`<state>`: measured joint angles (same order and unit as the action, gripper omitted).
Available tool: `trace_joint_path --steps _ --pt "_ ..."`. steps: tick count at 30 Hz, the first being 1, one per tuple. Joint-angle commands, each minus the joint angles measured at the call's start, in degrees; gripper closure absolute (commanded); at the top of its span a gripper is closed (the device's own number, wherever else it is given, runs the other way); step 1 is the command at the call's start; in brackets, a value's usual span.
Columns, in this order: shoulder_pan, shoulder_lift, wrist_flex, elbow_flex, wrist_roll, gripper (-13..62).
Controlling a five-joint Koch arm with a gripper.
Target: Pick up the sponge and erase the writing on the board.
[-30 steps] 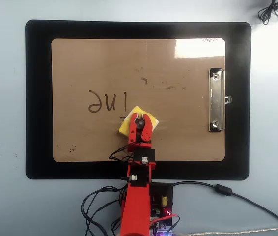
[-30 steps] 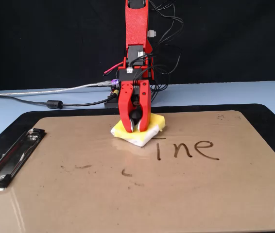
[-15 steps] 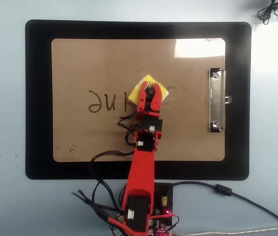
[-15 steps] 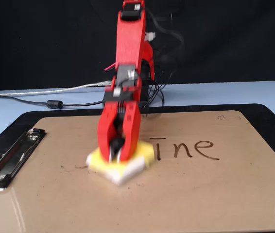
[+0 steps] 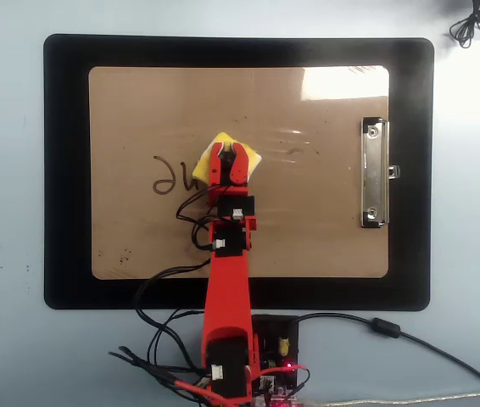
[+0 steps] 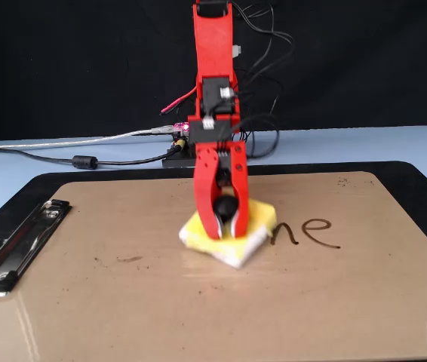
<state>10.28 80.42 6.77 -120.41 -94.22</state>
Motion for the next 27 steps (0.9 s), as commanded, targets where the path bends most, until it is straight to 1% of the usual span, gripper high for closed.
trace_joint_path --steps 1,2,6,8,9,12,18,19,20,21,22,24,26,27 --pt "2.5 0.8 -0.4 -1.3 -1.3 57.3" --pt "2.5 4.2 -0.3 -6.2 -1.3 57.3" --pt "2.6 32.0 -3.1 -28.9 -1.3 57.4" --pt "2.6 41.8 -6.9 -34.5 -1.2 57.4" --pt "2.5 43.4 -8.2 -34.9 -1.2 57.3" --pt "2.7 41.6 -8.5 -34.2 -1.1 57.4" --pt "4.7 12.8 -4.7 -12.7 -1.6 57.4" --pt "5.4 9.4 -3.6 -10.6 -1.8 57.4" --pt "5.7 8.8 -3.2 -10.3 -2.0 57.3" --pt "5.8 9.5 -3.1 -10.7 -2.2 57.3" --pt "5.7 12.6 -3.6 -13.7 -2.2 57.3" --pt "5.8 25.0 -3.5 -25.0 -2.1 57.4" --pt "5.7 35.2 -4.0 -32.8 -2.1 57.3" --pt "5.8 38.2 -4.0 -35.0 -2.1 57.4"
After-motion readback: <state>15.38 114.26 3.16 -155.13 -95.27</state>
